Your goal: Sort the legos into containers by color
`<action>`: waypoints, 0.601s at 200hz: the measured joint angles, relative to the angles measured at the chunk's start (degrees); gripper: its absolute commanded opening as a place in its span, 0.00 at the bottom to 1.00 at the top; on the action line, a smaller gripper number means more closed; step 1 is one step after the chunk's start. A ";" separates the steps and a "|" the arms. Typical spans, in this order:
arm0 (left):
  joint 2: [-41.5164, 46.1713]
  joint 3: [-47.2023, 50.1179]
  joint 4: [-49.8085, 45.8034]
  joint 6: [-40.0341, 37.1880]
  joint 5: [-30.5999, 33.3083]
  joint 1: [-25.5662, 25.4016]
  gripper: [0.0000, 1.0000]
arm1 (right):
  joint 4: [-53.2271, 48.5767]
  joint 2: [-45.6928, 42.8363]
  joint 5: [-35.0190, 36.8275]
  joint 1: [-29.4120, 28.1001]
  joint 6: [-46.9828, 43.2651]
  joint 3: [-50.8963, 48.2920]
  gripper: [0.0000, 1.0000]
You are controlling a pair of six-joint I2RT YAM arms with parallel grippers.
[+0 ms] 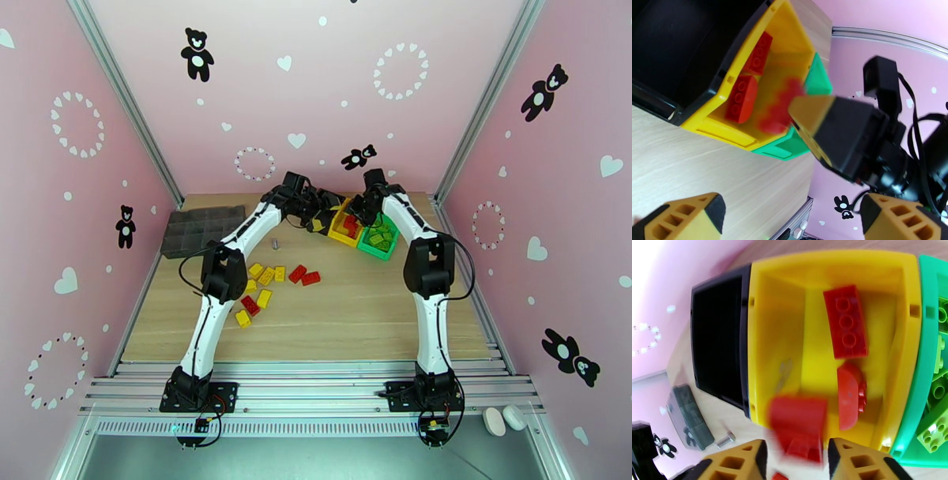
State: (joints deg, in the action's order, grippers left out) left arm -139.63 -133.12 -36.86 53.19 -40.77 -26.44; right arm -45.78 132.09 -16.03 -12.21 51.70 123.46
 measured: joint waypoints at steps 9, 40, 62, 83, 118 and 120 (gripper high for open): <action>0.26 0.90 -0.28 -0.46 0.70 0.00 0.95 | -0.09 0.07 0.02 0.00 -0.11 0.33 0.61; 4.28 8.70 -2.78 -3.02 3.98 0.39 0.95 | -1.55 0.07 0.28 -0.22 -0.79 0.61 0.69; 9.03 14.91 -4.37 -5.29 7.23 1.16 0.95 | -2.36 -0.37 1.16 -0.70 -2.01 0.13 0.73; 15.54 21.70 -5.18 -7.32 10.99 2.21 0.94 | -2.93 -2.43 2.47 -1.95 -3.41 -2.01 0.75; 26.25 33.22 -5.81 -9.73 16.76 3.96 0.94 | -4.11 -7.32 4.70 -7.10 -5.79 -6.51 0.78; 26.64 33.77 -5.77 -9.73 17.00 4.02 0.94 | -4.15 -7.61 4.79 -7.54 -5.81 -6.84 0.78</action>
State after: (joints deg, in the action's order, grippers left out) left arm -112.99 -99.35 -42.63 43.46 -23.77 -22.41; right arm -49.93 124.49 -11.25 -19.75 45.89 116.62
